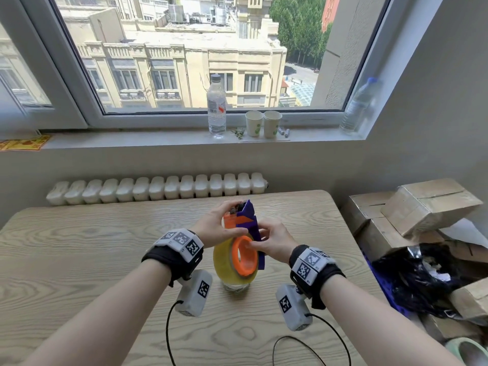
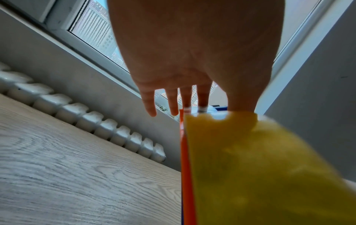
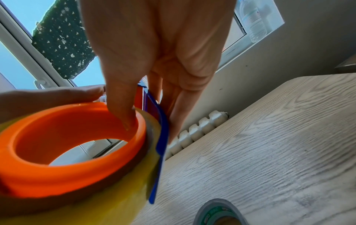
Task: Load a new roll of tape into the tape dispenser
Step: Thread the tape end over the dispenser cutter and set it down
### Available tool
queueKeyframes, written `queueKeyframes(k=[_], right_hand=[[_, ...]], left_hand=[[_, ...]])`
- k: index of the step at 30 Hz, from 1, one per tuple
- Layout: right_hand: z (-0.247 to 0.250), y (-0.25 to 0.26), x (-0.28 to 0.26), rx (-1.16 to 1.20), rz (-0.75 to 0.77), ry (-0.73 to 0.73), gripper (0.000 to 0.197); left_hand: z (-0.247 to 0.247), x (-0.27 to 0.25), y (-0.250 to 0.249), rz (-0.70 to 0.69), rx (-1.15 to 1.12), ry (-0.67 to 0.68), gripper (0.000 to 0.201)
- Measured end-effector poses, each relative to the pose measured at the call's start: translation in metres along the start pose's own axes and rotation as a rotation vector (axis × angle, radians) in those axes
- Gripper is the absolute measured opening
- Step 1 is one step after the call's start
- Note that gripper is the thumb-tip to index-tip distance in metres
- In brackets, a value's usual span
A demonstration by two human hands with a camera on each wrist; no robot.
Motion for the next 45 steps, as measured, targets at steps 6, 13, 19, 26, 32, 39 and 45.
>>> queueKeyframes(k=[6,13,19,26,32,39,45], right_hand=[[-0.005,0.003,0.004,0.012,-0.03,-0.009,0.027],[0.008,-0.004,0.013,-0.111,-0.128,-0.196,0.031],[0.017,-0.012,0.005,-0.225,-0.173,-0.305,0.014],[0.034,-0.031,0.002,-0.244,-0.268,-0.407,0.021],[0.047,-0.066,0.001,-0.283,-0.351,-0.462,0.026],[0.06,-0.105,0.003,-0.317,-0.424,-0.481,0.027],[0.069,-0.128,0.004,-0.33,-0.497,-0.492,0.028]], left_hand=[[0.001,-0.001,0.007,0.037,-0.016,0.081,0.094],[-0.01,-0.009,0.02,0.214,-0.172,-0.042,0.061],[-0.03,-0.007,0.022,0.279,-0.29,-0.028,0.03],[-0.067,0.011,0.018,0.268,-0.314,0.01,0.017],[-0.107,0.025,0.02,0.385,-0.398,0.023,0.038],[-0.155,0.04,0.028,0.403,-0.351,0.105,0.042],[-0.181,0.043,0.031,0.408,-0.384,0.165,0.047]])
Point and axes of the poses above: each hand's wrist, its own x-axis towards the middle knuckle, its own z-axis out of the back of the hand, y = z × x, the point moved 2 cm from there along x, towards the middle knuckle, and after that the axes turned 15 degrees about x, right-handed, at the moved point
